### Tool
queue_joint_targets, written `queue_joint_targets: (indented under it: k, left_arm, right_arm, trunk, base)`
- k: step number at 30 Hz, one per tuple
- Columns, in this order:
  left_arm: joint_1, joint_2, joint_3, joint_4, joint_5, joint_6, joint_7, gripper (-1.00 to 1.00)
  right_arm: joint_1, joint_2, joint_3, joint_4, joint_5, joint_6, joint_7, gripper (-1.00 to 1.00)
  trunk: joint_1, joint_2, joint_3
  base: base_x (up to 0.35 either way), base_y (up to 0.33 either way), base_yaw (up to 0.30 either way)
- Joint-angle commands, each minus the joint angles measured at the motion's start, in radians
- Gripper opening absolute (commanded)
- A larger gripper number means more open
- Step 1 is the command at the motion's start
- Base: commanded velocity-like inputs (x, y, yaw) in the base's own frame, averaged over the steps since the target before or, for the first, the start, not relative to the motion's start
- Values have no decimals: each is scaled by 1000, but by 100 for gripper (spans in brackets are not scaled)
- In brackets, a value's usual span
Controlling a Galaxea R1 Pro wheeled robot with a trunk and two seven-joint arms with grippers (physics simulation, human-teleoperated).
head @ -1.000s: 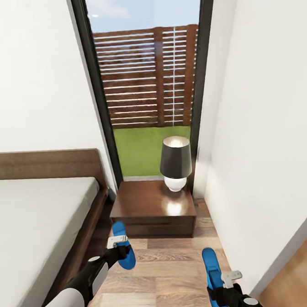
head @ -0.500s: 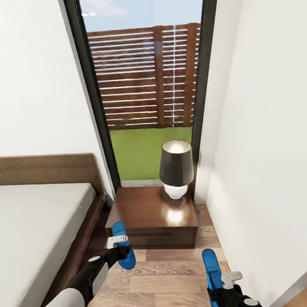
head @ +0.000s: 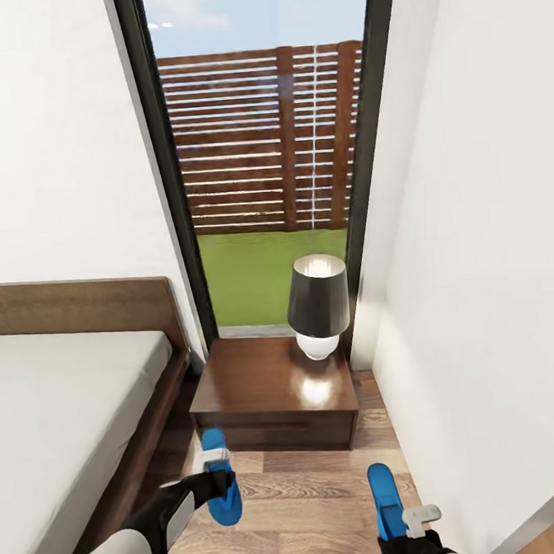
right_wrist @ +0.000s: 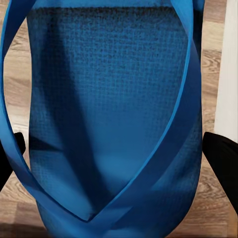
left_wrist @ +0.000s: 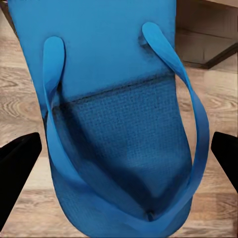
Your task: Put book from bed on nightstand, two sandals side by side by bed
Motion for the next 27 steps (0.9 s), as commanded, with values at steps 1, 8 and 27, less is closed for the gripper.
queue_joint_targets:
  k: [1,8,27]
  left_arm:
    - [0,0,-6,11,11,7,1,-100]
    - [3,-3,-6,60,8,17,49,-100]
    - [48,-12,-6,79,10,52,100,-100]
  right_arm:
    - [0,0,-2,2,7,6,4,-100]
    - [0,-1,-5,16,7,5,3,-100]
    - [0,-3,-10,67,12,4,1,-100]
  trunk:
    - [0,-1,-1]
    - [0,-1,-1]
    - [0,-1,-1]
  base:
    - [2,0,0]
    - [0,0,0]
    - [0,0,0]
